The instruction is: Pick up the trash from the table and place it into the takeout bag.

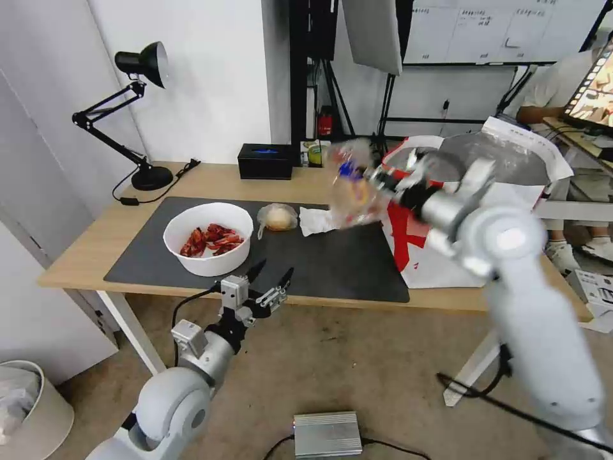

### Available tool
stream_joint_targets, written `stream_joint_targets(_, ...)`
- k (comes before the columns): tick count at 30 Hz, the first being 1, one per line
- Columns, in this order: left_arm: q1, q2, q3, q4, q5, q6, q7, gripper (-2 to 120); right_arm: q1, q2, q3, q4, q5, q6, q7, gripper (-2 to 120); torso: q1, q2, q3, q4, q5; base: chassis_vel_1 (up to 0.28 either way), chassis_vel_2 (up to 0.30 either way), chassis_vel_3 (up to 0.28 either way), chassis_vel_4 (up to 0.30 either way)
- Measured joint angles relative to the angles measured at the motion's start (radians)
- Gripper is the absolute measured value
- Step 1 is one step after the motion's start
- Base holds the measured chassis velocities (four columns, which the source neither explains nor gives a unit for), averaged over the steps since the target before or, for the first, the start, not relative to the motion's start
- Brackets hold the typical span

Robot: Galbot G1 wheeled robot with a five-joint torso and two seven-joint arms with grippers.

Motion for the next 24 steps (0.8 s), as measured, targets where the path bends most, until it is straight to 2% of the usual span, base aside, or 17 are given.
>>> stream_joint_targets(3,0.003,-0.009,0.000,-0.001,-0.001,-0.002,-0.001,99,0.025,-0.037,0.014,-0.020,-0.004,0.024,0.003,0,0.000,0.000,0.000,0.0001,-0.0003,0.000,0.000,0.000,0.000)
stream_joint_targets(11,-0.005,-0.021,0.011,-0.001,-0.005,-0.009,-0.003,100,0.066,-0.134,0.047,-0.096,-0.089,0.057,-0.032,0,0.000,0.000,0.000,-0.0001,-0.0001,0.000,0.000,0.000,0.000)
stream_joint_targets(14,-0.017,-0.021,0.020,-0.001,-0.013,-0.014,-0.002,100,0.062,-0.179,0.054,-0.145,-0.193,0.067,-0.079,0,0.000,0.000,0.000,0.0000,-0.0003,0.000,0.000,0.000,0.000)
stream_joint_targets(18,-0.023,-0.020,0.023,-0.001,-0.016,-0.014,-0.002,100,0.052,-0.193,0.054,-0.160,-0.230,0.069,-0.097,0,0.000,0.000,0.000,-0.0001,-0.0001,0.000,0.000,0.000,0.000)
stream_joint_targets(24,-0.030,-0.020,0.027,-0.005,-0.019,-0.018,-0.002,100,-0.004,-0.223,0.049,-0.193,-0.429,0.081,-0.173,0,0.000,0.000,0.000,-0.0001,-0.0003,0.000,0.000,0.000,0.000)
